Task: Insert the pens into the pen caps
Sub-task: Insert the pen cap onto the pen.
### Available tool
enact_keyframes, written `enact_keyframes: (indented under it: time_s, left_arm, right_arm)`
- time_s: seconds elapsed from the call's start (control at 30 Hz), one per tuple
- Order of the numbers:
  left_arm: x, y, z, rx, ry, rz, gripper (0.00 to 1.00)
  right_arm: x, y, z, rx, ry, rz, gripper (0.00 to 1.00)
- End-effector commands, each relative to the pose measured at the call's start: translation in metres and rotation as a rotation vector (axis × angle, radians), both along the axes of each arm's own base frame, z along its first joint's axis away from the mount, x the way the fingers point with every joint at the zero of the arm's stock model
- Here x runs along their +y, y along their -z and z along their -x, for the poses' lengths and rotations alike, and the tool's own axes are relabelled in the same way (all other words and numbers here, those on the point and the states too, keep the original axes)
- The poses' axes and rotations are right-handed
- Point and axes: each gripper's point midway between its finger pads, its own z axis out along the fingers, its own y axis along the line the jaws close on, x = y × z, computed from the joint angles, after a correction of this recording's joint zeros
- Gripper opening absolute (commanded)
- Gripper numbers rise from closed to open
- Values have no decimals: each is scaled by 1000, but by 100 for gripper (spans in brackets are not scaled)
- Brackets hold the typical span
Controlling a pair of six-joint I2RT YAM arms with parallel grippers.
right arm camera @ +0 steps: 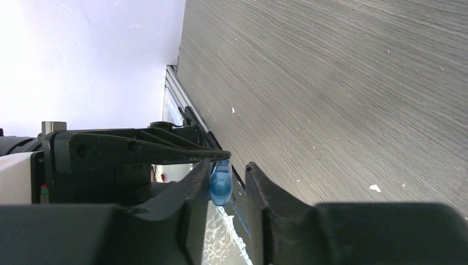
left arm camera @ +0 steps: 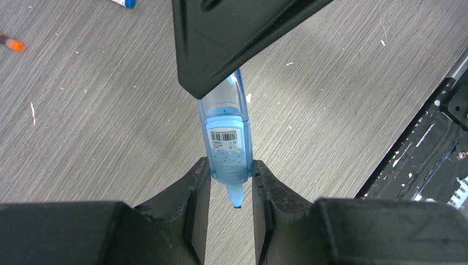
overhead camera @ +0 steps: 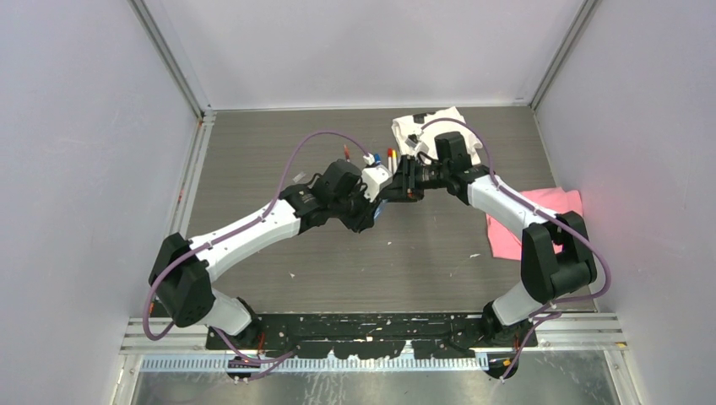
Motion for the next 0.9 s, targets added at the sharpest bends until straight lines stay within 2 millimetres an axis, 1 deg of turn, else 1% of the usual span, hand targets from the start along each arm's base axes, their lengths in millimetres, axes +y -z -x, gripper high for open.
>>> enact_keyframes:
  time_s: [0.0, 0.07, 0.17, 0.33, 0.53, 0.77, 0.87]
  left_arm:
    - [-6, -18, -7, -53, 11, 13, 1]
    - [-6, -19, -7, -55, 12, 13, 1]
    - [-6, -19, -7, -57, 12, 12, 1]
    - [-7, -20, -7, -62, 14, 14, 1]
    - [-6, -19, -8, -63, 12, 10, 1]
    - [-7, -18, -10, -62, 8, 4, 1]
    - [-7, -18, -11, -64, 3, 2, 1]
  right_arm:
    - [5, -16, -6, -26, 9, -25, 30]
    - [6, -15, -6, -19, 9, -29, 25]
    - [6, -14, -7, -9, 9, -30, 24]
    - [6, -11, -7, 2, 8, -28, 33]
    - [8, -11, -5, 5, -3, -31, 34]
    - [11, -13, -3, 19, -20, -46, 22]
    - [13, -16, -2, 21, -25, -65, 5]
